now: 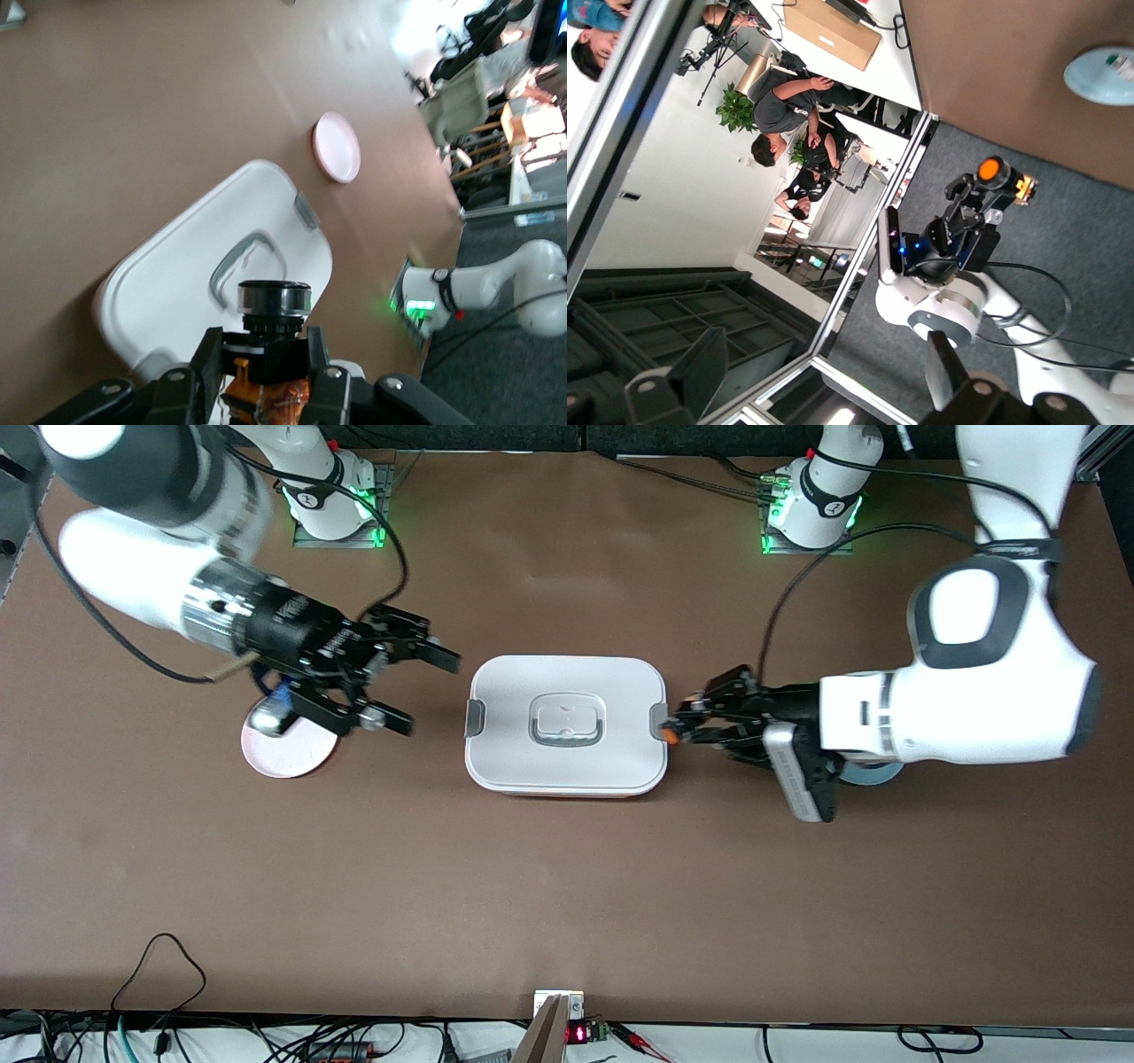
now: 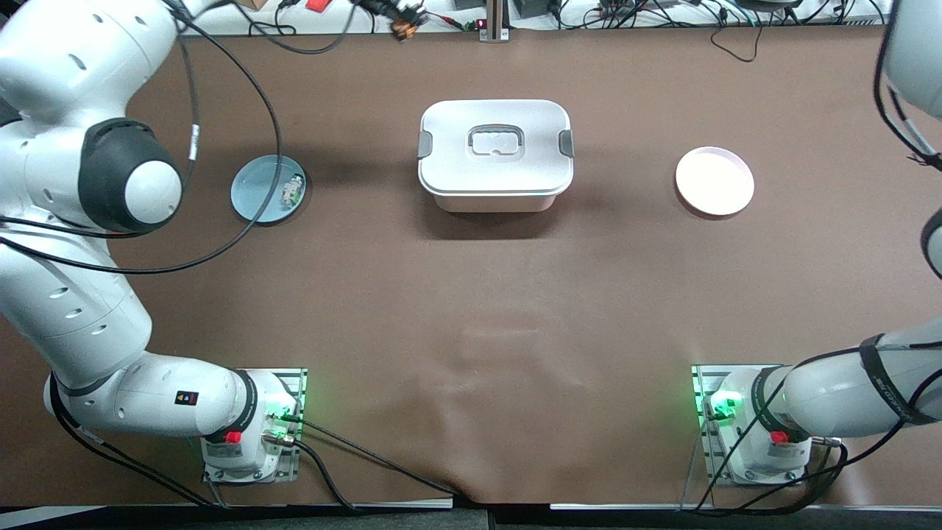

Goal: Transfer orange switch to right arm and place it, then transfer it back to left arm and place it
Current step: 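Pull the switch away with the left gripper while the right gripper opens, then carry the switch to the blue plate while the right gripper withdraws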

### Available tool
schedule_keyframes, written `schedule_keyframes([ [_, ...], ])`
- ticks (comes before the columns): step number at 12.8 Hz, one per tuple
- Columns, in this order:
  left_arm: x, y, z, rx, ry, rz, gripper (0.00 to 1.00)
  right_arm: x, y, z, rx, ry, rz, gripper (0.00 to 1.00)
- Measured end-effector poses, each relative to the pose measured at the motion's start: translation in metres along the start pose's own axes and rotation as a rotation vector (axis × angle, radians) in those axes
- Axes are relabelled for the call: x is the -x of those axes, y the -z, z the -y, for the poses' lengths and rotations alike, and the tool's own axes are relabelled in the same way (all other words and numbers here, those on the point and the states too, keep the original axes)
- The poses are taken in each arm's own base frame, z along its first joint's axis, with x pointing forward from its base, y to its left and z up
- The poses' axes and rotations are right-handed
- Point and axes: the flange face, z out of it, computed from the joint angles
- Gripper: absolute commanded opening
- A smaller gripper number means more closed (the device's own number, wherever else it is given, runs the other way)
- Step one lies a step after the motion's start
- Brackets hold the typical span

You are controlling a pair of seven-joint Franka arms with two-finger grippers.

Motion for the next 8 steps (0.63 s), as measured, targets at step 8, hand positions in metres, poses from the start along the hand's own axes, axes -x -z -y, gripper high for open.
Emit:
schedule_keyframes([
  [8,0.070,0.076,0.035,-0.333,0.021,0.313,0.12,-0.001,0.139,0.043,0.276,0.271,-0.231,0.99],
])
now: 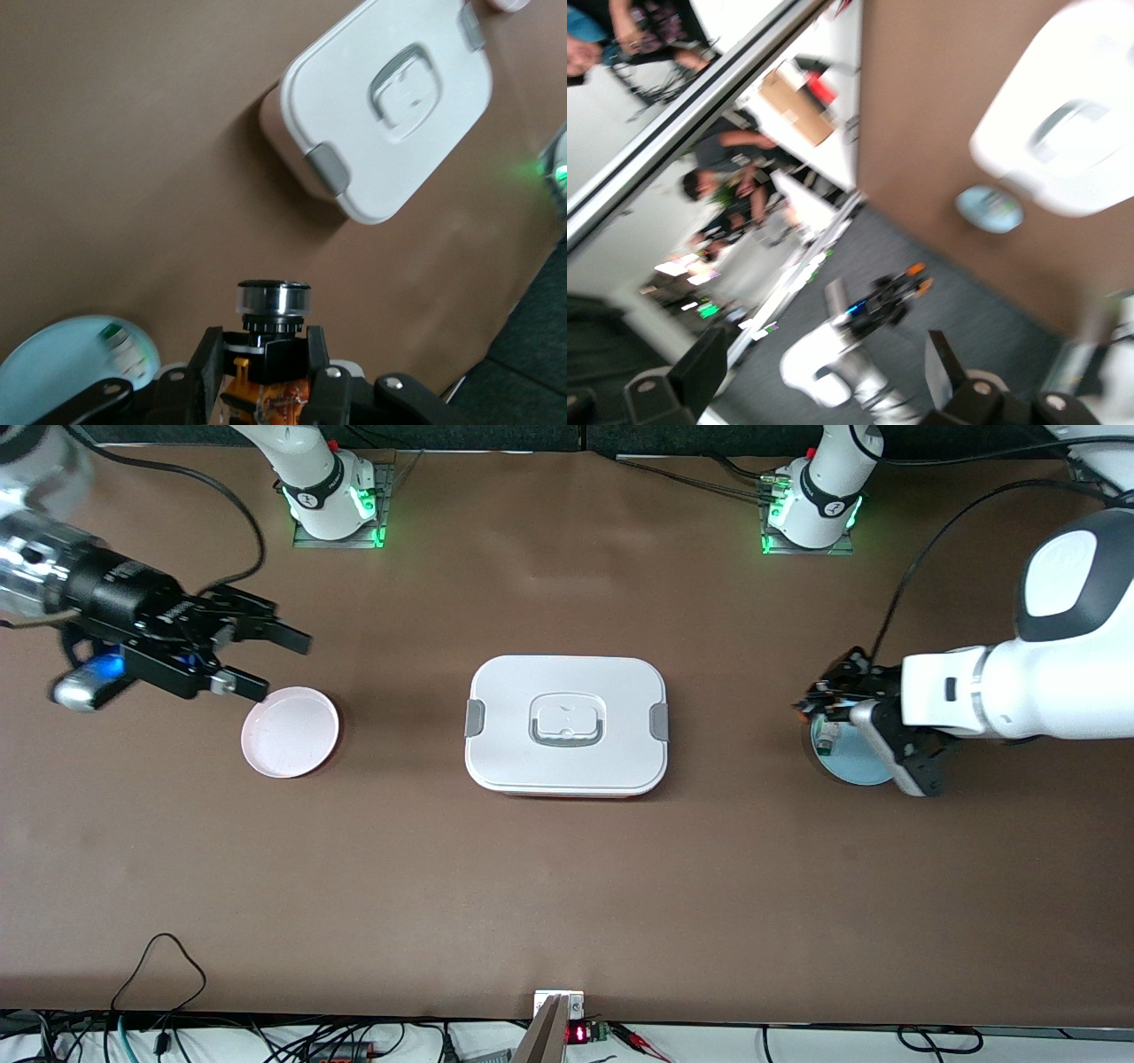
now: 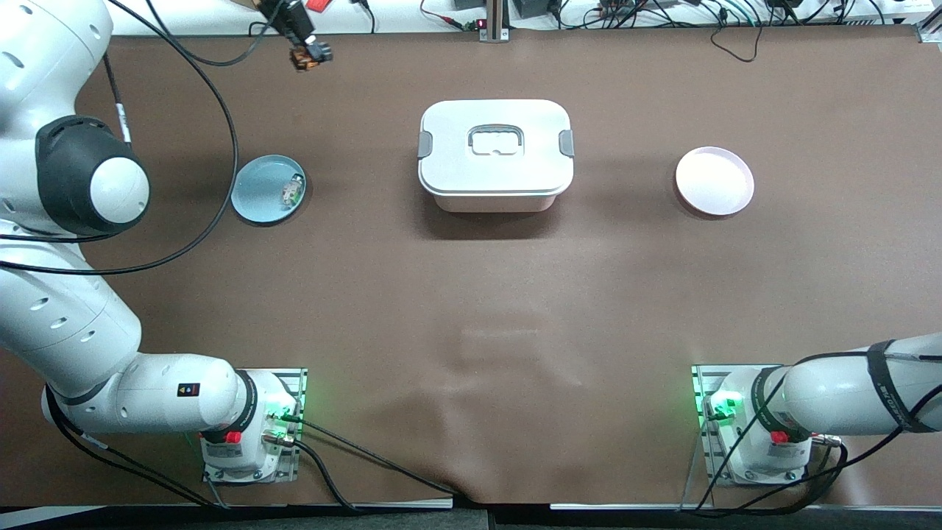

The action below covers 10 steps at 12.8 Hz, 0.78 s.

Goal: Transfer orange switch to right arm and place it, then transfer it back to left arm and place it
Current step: 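Carry the switch to the blue plate while the right gripper withdraws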

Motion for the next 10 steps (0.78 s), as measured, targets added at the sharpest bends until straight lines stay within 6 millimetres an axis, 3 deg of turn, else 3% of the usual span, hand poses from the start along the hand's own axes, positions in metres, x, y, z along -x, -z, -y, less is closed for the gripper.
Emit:
schedule_keyframes([
  [3,0.034,0.005,0.042,-0.079,0.056,0.063,0.12,-0.007,0.037,-0.011,0.184,0.193,-0.129,0.99],
  [5,0.052,0.007,0.057,-0.121,0.090,0.101,0.12,-0.017,0.052,-0.019,0.309,0.344,-0.199,0.99],
  [10,0.069,0.003,0.046,-0.168,0.100,0.164,0.12,-0.030,0.076,-0.035,0.680,0.690,-0.369,0.99],
])
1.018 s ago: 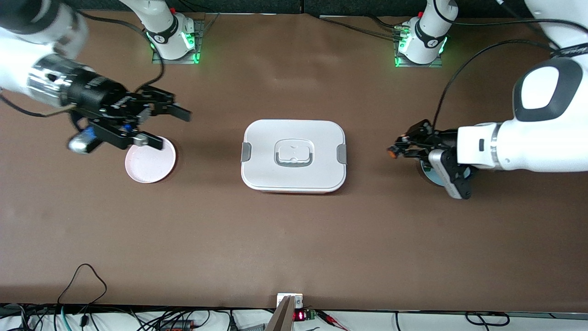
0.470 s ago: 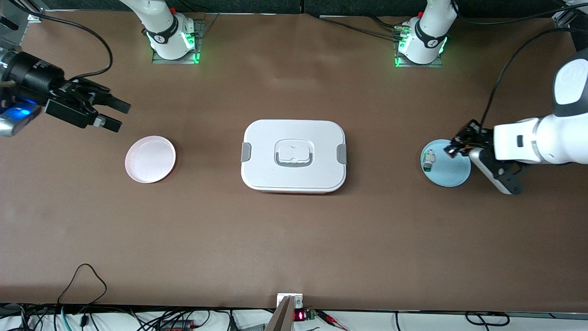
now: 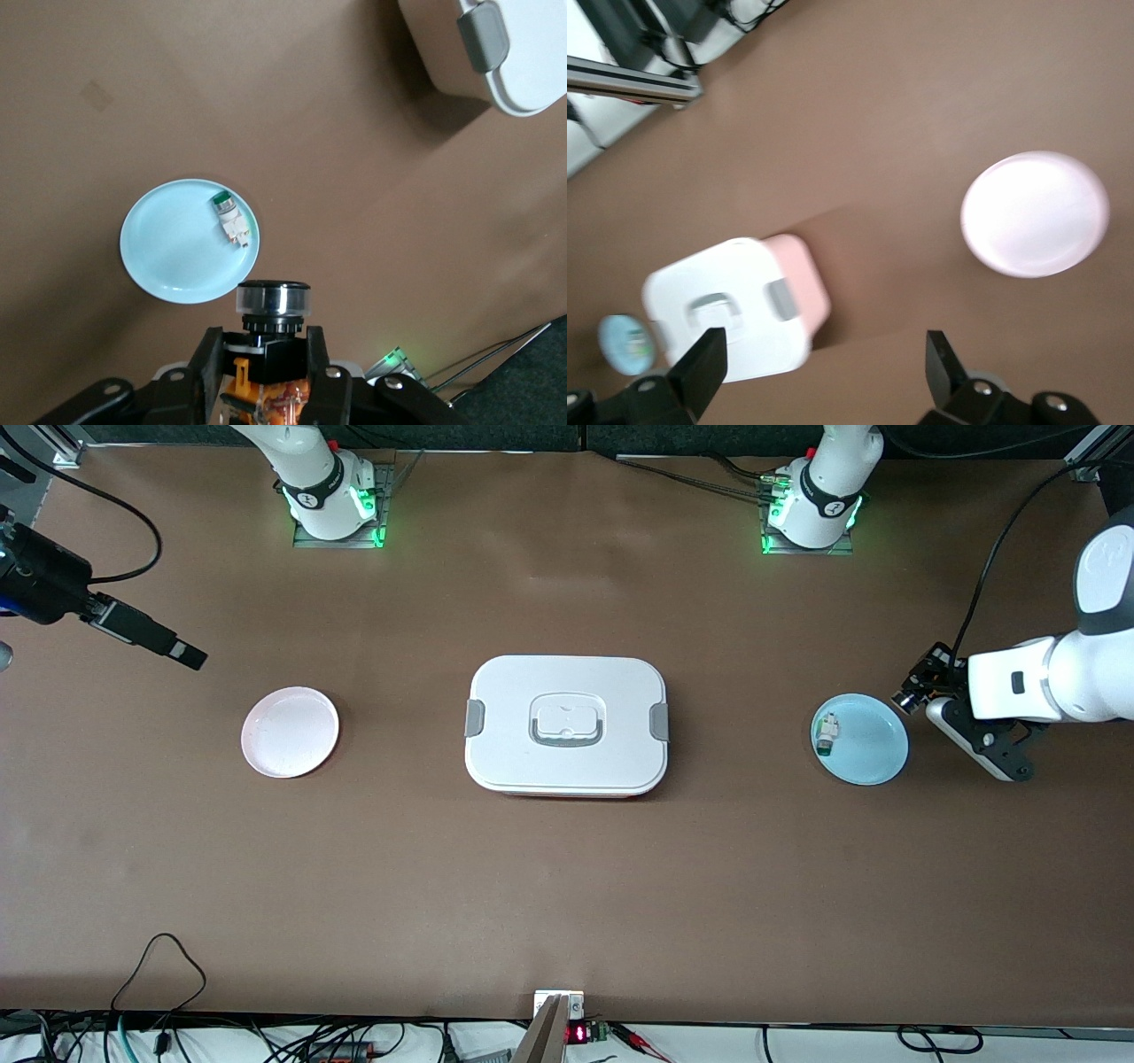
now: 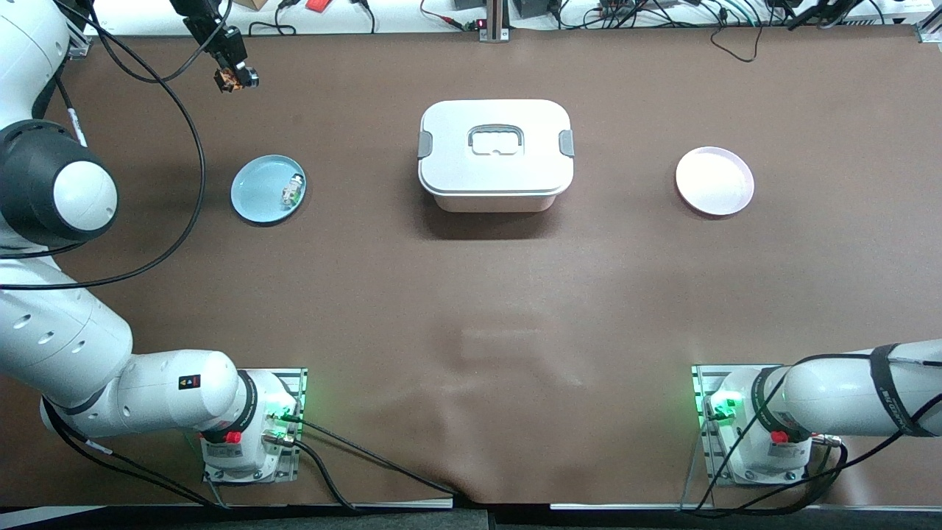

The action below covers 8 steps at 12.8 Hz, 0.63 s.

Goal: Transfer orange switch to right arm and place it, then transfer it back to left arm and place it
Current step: 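Carry the switch to the blue plate while the right gripper withdraws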

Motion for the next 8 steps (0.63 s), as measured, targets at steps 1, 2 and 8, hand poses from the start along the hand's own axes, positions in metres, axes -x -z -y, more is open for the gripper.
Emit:
schedule_keyframes([
  [1,0.002,-0.002,0.000,-0.008,0.001,0.010,0.12,0.000,0.001,-0.003,0.059,0.051,-0.019,0.99],
  [2,0.003,-0.006,0.001,-0.017,-0.002,0.011,0.12,0.000,0.000,-0.005,0.113,0.101,-0.033,0.99],
  [8,0.057,-0.059,0.068,-0.080,-0.054,-0.067,0.12,-0.001,-0.001,-0.008,0.247,0.224,-0.061,0.99],
])
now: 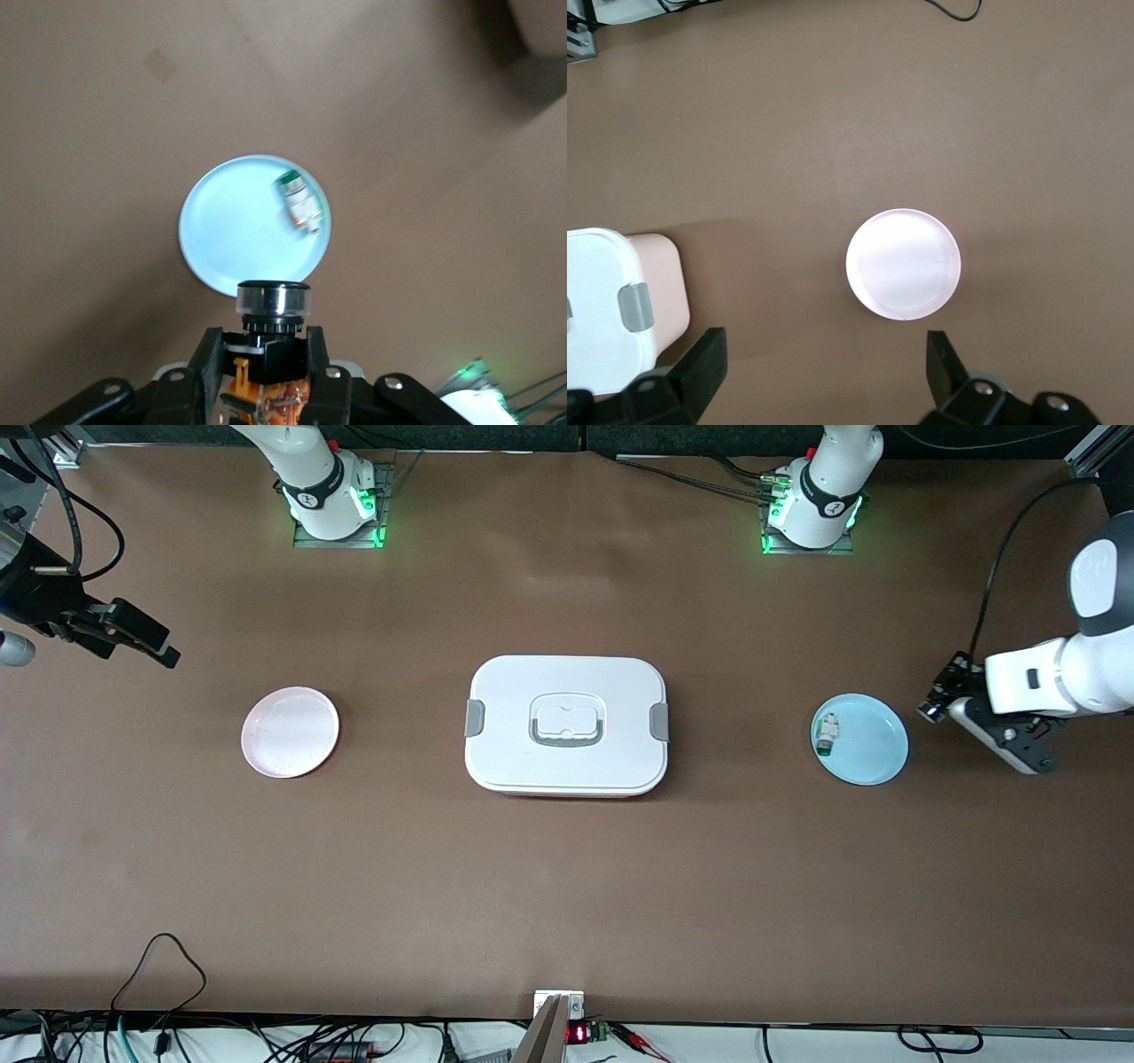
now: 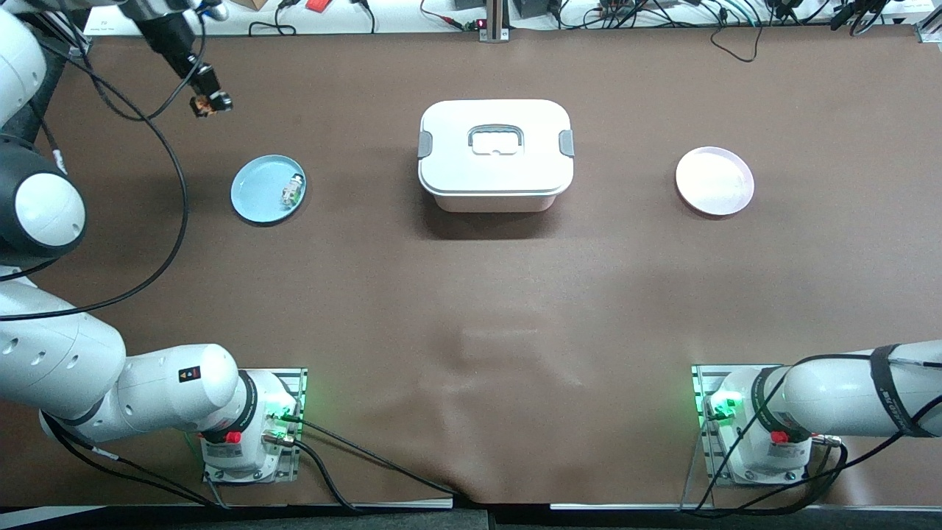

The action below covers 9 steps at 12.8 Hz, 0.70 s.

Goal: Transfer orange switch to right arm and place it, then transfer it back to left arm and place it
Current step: 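Carry the switch to the blue plate while the right gripper withdraws, then lower the orange switch with the left gripper onto the blue plate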

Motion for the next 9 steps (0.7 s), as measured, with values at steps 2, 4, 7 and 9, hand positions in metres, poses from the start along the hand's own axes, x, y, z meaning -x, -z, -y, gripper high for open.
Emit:
schedule_keyframes([
  [2,0.020,-0.023,0.019,0.015,-0.104,-0.003,0.12,0.000,0.001,0.002,0.016,0.014,-0.005,0.99],
  [4,0.015,-0.040,0.015,0.048,-0.244,-0.005,0.11,-0.001,0.005,0.004,0.035,0.024,-0.018,0.99],
  [7,-0.013,-0.070,0.002,0.088,-0.475,-0.019,0.11,-0.003,0.009,0.005,0.048,0.029,-0.030,0.99],
  [9,-0.027,-0.107,0.009,0.112,-0.608,-0.029,0.11,-0.005,0.009,0.003,0.067,0.032,-0.034,0.99],
])
